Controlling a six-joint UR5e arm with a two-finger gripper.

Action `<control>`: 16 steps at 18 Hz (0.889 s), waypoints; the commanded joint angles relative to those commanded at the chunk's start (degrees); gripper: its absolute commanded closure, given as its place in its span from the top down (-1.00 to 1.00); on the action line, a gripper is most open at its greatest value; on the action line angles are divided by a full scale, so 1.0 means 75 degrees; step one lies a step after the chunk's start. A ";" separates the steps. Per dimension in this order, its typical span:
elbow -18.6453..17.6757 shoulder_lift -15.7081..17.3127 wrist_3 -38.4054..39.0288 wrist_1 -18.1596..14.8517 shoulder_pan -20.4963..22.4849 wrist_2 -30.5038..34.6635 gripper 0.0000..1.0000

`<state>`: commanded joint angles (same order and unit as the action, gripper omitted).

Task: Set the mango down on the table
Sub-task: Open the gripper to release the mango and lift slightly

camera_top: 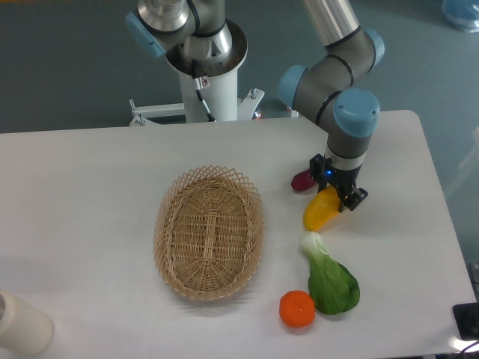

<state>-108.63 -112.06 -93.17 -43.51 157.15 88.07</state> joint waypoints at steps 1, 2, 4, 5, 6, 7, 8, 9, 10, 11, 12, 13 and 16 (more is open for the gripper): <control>0.0000 0.0012 0.0012 0.0000 0.0000 0.0000 1.00; 0.0000 0.0012 0.0000 0.0000 0.0000 0.0000 1.00; 0.0023 0.0035 0.0024 0.0000 0.0000 -0.0012 1.00; 0.0035 0.0035 0.0024 0.0000 0.0000 0.0000 1.00; 0.0070 0.0059 0.0035 0.0000 0.0012 -0.0012 1.00; 0.0140 0.0070 0.0047 0.0000 0.0012 -0.0023 1.00; 0.0268 0.0059 0.0070 -0.0012 0.0012 -0.0047 1.00; 0.0374 0.0047 0.0117 -0.0023 0.0000 -0.0047 1.00; 0.0375 0.0082 0.0118 -0.0035 0.0000 -0.0047 1.00; 0.0375 0.0094 0.0106 -0.0024 0.0012 -0.0058 1.00; 0.0387 0.0106 0.0106 -0.0023 0.0012 -0.0059 1.00; 0.0398 0.0106 0.0117 -0.0035 0.0000 -0.0059 1.00; 0.0410 0.0129 0.0106 -0.0035 0.0035 -0.0059 1.00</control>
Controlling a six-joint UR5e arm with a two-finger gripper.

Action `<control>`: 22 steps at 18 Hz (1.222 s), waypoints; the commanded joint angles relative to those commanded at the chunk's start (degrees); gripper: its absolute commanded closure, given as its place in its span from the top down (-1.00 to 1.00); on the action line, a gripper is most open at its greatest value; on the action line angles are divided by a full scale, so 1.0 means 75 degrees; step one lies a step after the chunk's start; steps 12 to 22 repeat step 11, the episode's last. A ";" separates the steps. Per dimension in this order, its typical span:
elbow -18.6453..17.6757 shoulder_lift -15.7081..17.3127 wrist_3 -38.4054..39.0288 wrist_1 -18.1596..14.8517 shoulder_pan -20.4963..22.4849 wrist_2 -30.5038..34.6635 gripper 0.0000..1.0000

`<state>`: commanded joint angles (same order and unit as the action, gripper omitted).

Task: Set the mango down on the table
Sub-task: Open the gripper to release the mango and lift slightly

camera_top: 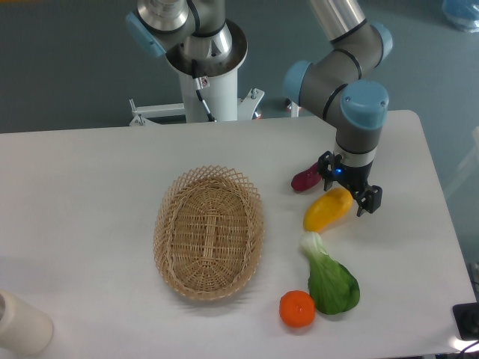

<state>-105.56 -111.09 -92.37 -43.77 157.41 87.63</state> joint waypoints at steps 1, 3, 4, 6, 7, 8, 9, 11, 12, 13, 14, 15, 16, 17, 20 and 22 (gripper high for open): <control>-0.0011 0.0000 0.0000 0.0000 0.0000 0.0000 1.00; -0.0023 0.0047 -0.0011 0.0000 0.0000 0.0000 1.00; -0.0035 0.0047 -0.0012 0.0000 0.0012 -0.0012 1.00; -0.0023 0.0047 -0.0012 0.0000 0.0023 -0.0023 1.00; -0.0023 0.0059 -0.0012 0.0000 0.0023 -0.0023 1.00; -0.0023 0.0094 0.0000 0.0000 0.0012 -0.0023 1.00; -0.0012 0.0105 0.0000 0.0000 0.0000 -0.0023 1.00; -0.0012 0.0106 0.0012 0.0000 0.0000 -0.0035 1.00; -0.0012 0.0106 0.0012 0.0000 0.0000 -0.0035 1.00; -0.0012 0.0106 0.0012 0.0000 0.0000 -0.0035 1.00; -0.0012 0.0106 0.0012 0.0000 0.0000 -0.0035 1.00; -0.0012 0.0106 0.0012 0.0000 0.0000 -0.0035 1.00; -0.0012 0.0106 0.0012 0.0000 0.0000 -0.0035 1.00; -0.0012 0.0106 0.0012 0.0000 0.0000 -0.0035 1.00; -0.0012 0.0106 0.0012 0.0000 0.0000 -0.0035 1.00; -0.0012 0.0106 0.0012 0.0000 0.0000 -0.0035 1.00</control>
